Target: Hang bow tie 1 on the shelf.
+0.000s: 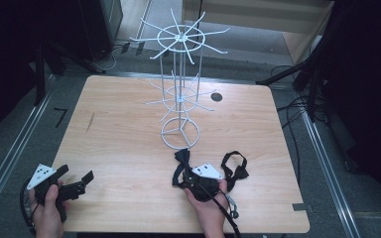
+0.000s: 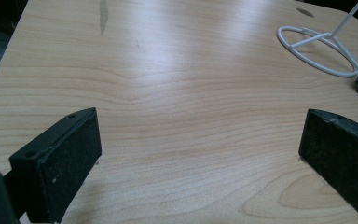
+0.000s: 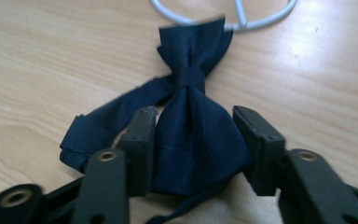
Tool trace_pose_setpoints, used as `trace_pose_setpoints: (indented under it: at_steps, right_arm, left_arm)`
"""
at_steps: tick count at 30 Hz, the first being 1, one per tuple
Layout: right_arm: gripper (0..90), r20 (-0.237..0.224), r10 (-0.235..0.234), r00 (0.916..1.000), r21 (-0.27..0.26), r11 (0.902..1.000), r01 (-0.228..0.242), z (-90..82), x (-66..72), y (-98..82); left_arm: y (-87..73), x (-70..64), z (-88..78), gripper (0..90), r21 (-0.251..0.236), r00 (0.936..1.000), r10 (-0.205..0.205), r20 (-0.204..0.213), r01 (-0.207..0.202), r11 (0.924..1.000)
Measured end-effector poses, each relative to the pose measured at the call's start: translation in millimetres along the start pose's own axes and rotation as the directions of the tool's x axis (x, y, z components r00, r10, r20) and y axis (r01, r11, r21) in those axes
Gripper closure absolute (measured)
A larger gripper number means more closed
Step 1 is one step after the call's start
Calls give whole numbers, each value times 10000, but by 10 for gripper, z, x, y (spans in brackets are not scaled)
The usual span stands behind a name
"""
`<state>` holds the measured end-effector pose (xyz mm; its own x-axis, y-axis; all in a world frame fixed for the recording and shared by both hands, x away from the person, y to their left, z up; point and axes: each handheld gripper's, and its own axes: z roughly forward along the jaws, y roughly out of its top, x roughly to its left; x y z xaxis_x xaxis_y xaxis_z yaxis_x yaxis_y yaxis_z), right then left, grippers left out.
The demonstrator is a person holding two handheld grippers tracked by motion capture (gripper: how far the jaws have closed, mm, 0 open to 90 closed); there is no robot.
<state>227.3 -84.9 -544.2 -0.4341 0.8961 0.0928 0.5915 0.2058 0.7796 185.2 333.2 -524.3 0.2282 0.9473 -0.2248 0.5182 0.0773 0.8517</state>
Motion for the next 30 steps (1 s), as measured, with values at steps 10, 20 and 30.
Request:
trace_pose_setpoints:
  at_steps: [10, 20, 30]
  right_arm:
    - [791, 148, -327, 9994, -84, 9994, 328, -35, -12, -26]
    - [821, 207, -581, 9981, -1779, 9822, 608, -228, -42, 14]
    - [821, 322, -896, 9955, -2986, 9496, 951, -450, -26, 145]
  left_arm:
    - [0, 0, -2, 0, -12, 10000, -2, -15, 2, 10000]
    - [0, 1, -1, 0, -1, 10000, -13, -3, 13, 10000]
    - [0, 1, -1, 0, 3, 10000, -11, -8, 11, 10000]
